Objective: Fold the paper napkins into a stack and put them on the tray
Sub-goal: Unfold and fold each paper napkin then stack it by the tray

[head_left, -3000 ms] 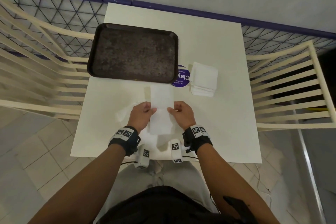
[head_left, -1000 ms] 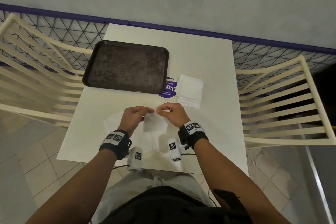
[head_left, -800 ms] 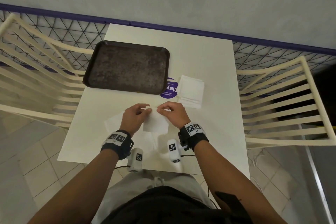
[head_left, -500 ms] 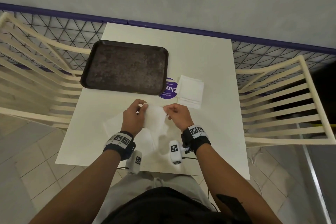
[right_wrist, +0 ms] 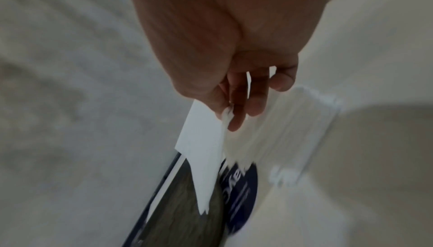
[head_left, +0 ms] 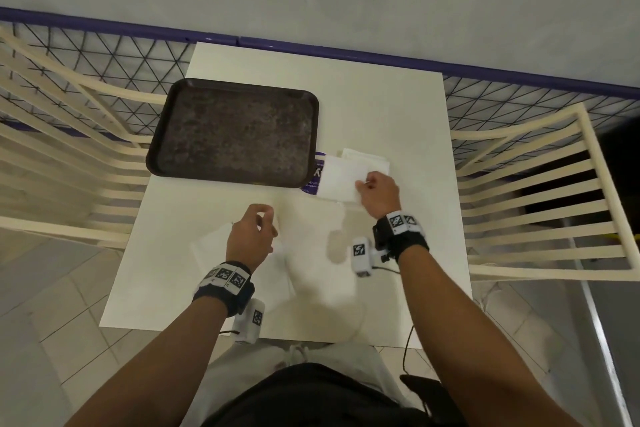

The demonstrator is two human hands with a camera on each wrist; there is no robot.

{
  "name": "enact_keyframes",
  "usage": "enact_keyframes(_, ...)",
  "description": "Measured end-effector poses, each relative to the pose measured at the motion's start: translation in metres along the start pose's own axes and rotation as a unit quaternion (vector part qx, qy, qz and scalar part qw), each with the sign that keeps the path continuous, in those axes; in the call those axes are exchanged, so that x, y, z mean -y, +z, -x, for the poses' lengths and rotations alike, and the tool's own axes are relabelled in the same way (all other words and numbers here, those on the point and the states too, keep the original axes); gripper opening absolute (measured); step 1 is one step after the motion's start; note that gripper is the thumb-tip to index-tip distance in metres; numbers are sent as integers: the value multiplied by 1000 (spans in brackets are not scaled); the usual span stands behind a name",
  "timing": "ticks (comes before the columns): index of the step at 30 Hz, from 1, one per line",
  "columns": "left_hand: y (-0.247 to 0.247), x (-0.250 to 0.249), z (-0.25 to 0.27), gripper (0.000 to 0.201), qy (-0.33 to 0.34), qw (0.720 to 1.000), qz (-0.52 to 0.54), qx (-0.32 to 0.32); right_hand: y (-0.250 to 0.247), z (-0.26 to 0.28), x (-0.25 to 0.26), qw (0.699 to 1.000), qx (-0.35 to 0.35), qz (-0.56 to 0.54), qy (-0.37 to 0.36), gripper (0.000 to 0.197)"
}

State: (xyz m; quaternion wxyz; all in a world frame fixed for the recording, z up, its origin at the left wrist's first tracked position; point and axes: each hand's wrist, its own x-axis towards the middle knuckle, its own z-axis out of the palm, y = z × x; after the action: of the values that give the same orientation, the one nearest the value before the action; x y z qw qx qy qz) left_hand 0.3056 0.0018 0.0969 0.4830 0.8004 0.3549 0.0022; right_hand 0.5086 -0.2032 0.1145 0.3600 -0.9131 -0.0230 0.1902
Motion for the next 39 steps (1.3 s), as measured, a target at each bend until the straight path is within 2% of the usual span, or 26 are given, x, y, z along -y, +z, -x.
enact_keyframes(5,-15,33,1,17,-56,998,-35,-5,-23,-38,-15,996,-6,75,38,16)
enact_keyframes(8,-24,53,1,15,-80,995,-47,-18,-23,-46,-23,996,-23,72,56,13)
enact_keyframes(12,-28,65,0,12,-113,989,-82,-37,-18,-39,-24,995,-40,44,83,43)
enact_keyframes(14,-26,66,-1,14,-140,985,-93,-43,-14,-26,-20,992,-79,32,94,51)
enact_keyframes(17,-23,68,1,26,-173,980,-93,-25,1,0,-12,987,-158,1,30,36)
enact_keyframes(19,-19,67,2,33,-184,978,-94,-20,17,20,-6,985,-166,-22,-42,22)
enact_keyframes(21,-16,66,2,37,-189,978,-86,-25,36,41,1,990,-110,-38,-80,15)
enact_keyframes(24,-14,67,1,37,-200,976,-73,-38,72,68,5,996,25,-14,-84,12)
enact_keyframes(27,-14,67,0,24,-201,975,-80,-43,104,88,3,985,147,47,-74,6)
enact_keyframes(29,-14,67,1,11,-196,976,-85,-43,119,97,2,974,197,91,-58,9)
enact_keyframes(32,-14,67,2,8,-188,978,-89,-33,133,107,4,968,223,113,-37,16)
enact_keyframes(36,-15,70,4,5,-177,981,-67,-36,144,114,8,971,203,123,-8,33)
enact_keyframes(39,-16,71,6,9,-178,982,-39,-42,151,117,11,972,190,137,5,26)
